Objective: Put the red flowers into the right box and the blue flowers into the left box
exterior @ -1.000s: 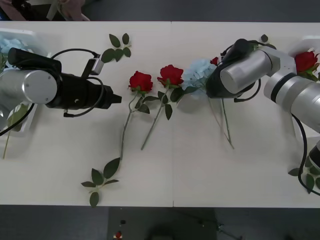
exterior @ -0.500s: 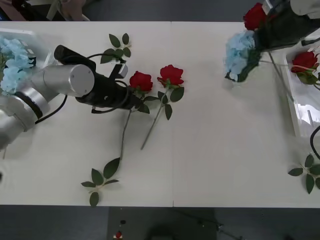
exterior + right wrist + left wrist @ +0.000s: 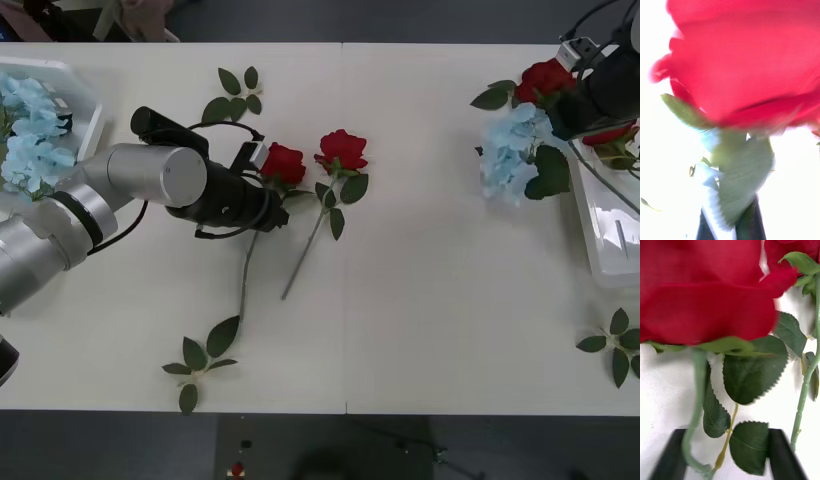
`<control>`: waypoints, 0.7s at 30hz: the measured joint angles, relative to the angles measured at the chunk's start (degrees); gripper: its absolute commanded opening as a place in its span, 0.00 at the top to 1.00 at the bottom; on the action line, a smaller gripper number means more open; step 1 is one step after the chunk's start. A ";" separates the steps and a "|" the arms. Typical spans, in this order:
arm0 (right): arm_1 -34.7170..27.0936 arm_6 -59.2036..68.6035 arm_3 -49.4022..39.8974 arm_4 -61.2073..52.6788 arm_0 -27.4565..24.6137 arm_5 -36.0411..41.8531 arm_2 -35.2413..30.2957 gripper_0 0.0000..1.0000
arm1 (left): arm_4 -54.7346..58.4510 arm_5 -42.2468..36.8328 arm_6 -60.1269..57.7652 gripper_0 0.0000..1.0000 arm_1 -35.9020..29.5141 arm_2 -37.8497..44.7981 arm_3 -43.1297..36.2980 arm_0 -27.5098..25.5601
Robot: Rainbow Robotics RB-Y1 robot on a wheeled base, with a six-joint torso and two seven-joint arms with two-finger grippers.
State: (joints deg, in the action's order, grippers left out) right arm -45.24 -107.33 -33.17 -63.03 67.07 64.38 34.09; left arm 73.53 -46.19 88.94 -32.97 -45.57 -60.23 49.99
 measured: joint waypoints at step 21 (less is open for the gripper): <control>0.86 -1.67 4.74 -1.78 0.83 -1.53 1.80 0.25 | 6.04 7.64 0.00 1.00 -1.96 0.13 -2.32 0.00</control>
State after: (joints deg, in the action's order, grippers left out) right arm -44.38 -108.99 -28.43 -64.81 67.91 62.85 35.89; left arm 79.58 -38.56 88.94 -34.93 -45.44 -62.55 49.99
